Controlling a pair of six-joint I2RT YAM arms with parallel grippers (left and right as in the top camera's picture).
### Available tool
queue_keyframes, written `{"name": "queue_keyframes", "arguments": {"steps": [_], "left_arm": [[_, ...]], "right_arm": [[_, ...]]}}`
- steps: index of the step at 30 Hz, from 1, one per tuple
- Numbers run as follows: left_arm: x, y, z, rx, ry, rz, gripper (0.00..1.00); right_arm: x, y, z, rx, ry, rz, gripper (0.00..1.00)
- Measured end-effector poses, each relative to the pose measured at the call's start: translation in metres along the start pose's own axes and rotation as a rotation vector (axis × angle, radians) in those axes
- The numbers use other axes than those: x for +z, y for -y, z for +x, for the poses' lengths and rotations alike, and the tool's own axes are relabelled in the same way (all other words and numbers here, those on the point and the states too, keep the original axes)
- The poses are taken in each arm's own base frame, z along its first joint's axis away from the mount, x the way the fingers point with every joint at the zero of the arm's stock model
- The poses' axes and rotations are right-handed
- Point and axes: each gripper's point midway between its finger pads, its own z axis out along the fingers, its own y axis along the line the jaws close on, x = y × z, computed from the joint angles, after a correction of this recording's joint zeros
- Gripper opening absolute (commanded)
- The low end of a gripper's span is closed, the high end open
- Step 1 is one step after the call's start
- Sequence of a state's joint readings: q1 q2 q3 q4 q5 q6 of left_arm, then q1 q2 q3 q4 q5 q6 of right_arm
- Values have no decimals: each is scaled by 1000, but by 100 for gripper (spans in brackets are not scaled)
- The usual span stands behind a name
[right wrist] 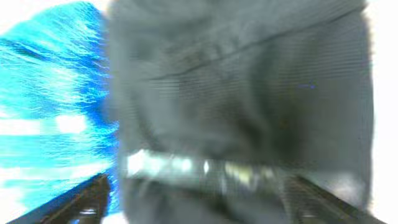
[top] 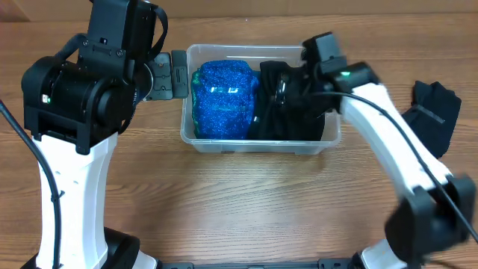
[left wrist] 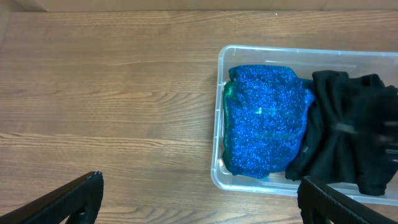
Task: Pack container
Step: 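Carry the second black garment into the bin and release it, then grasp the last black garment on the table with the right gripper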
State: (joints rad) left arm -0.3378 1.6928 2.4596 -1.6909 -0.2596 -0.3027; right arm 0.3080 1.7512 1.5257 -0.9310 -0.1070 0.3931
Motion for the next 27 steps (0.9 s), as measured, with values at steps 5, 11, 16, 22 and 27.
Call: {"name": "queue_keyframes", "arguments": {"steps": [5, 11, 16, 22, 27], "left_arm": [[0, 0, 0, 0, 0, 0, 100], [0, 0, 0, 0, 0, 0, 100], [0, 0, 0, 0, 0, 0, 100], [0, 0, 0, 0, 0, 0, 100], [0, 0, 0, 0, 0, 0, 100]], "right_arm": [[-152, 69, -65, 181, 371, -15, 100], [-174, 254, -56, 608, 378, 213, 100], [-169, 375, -20, 897, 347, 287, 100], [-100, 452, 15, 993, 190, 301, 100], [-42, 467, 24, 941, 94, 248, 100]]}}
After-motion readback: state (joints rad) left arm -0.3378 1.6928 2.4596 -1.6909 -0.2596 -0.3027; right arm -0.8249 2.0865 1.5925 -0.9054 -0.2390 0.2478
